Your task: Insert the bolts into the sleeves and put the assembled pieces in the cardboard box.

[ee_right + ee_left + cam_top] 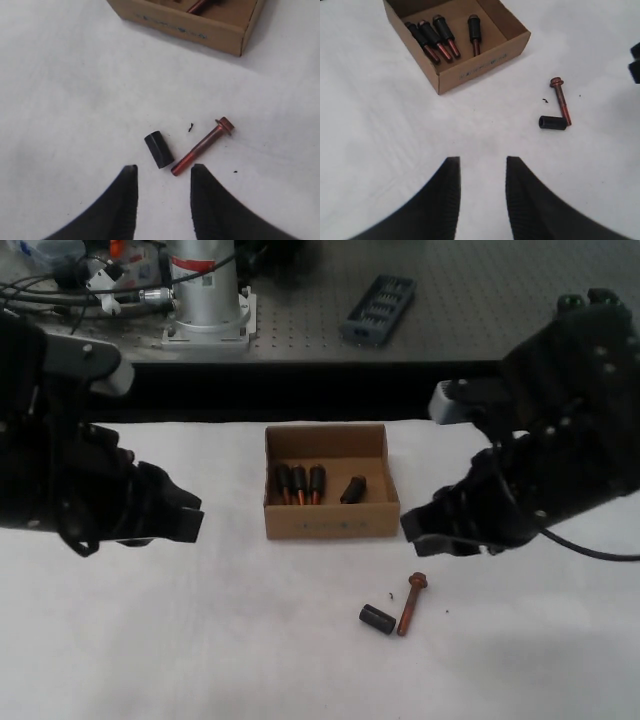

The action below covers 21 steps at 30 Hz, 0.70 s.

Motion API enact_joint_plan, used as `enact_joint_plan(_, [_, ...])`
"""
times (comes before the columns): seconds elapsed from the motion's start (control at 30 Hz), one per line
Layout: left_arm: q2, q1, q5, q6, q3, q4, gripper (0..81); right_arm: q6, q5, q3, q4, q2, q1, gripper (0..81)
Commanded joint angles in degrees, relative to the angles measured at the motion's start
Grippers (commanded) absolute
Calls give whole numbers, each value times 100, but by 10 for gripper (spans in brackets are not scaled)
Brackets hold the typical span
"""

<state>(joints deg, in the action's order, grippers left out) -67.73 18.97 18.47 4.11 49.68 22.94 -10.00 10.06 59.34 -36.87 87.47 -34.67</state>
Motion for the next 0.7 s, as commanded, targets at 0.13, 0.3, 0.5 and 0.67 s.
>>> enact_joint_plan(0.13, [435,15,49,539,-15,-22,230,-700,-375,696,-24,837,69,274])
enact_joint_plan(0.3, [558,17,73,714,-15,108,230,-1504,-375,1187,-419,1474,88,274])
enact_joint_plan(0.5, [564,17,73,714,-15,257,230,-2344,-391,1308,-626,1952,88,274])
enact_joint_plan(0.67, [564,17,73,805,-15,276,230,-2646,-391,1308,-621,2217,88,274])
